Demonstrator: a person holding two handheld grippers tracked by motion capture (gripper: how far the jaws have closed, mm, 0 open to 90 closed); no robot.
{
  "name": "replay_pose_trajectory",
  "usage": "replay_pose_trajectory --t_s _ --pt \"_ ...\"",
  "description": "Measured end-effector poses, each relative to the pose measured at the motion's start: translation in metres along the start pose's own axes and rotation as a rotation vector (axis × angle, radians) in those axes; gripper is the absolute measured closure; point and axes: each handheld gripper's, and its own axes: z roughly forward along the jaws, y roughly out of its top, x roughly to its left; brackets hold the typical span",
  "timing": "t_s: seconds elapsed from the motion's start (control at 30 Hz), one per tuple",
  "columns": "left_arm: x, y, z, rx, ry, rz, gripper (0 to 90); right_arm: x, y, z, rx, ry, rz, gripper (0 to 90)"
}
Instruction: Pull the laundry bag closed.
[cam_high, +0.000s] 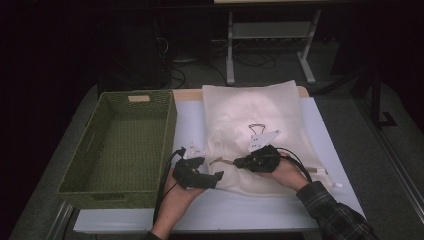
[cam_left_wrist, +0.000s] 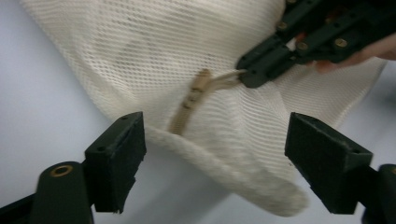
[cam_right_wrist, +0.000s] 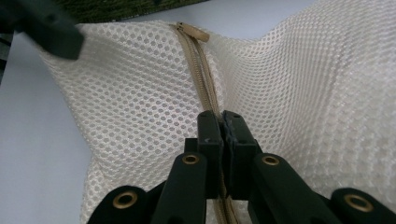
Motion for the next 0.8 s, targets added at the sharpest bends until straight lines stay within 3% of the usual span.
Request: replay_pose_trajectory --t_s 0.17,0.47,0.57,0.73,0.8 --pt "0.009 0.005 0.001 -0.004 -0.007 -0.023 24.3 0.000 -0.006 -0.005 -0.001 -0.010 0.009 86.7" --pt "0.016 -0.005 0.021 0.055 -0.067 -0.054 30.3 0.001 -0.014 -0.016 -0.015 -0.031 0.021 86.7" --pt "0.020 -0.008 0.027 0.059 -0.106 -0.065 31.6 0.001 -0.015 -0.018 -0.022 -0.032 0.022 86.7" --pt "0.024 -0.009 0.033 0.054 -0.157 -0.056 43.4 0.002 -0.016 -0.019 -0.025 -0.037 0.022 86.7" --pt "0.025 -0.008 0.033 0.038 -0.178 -0.023 51.3 0.002 -0.017 -0.019 -0.021 -0.039 0.023 86.7"
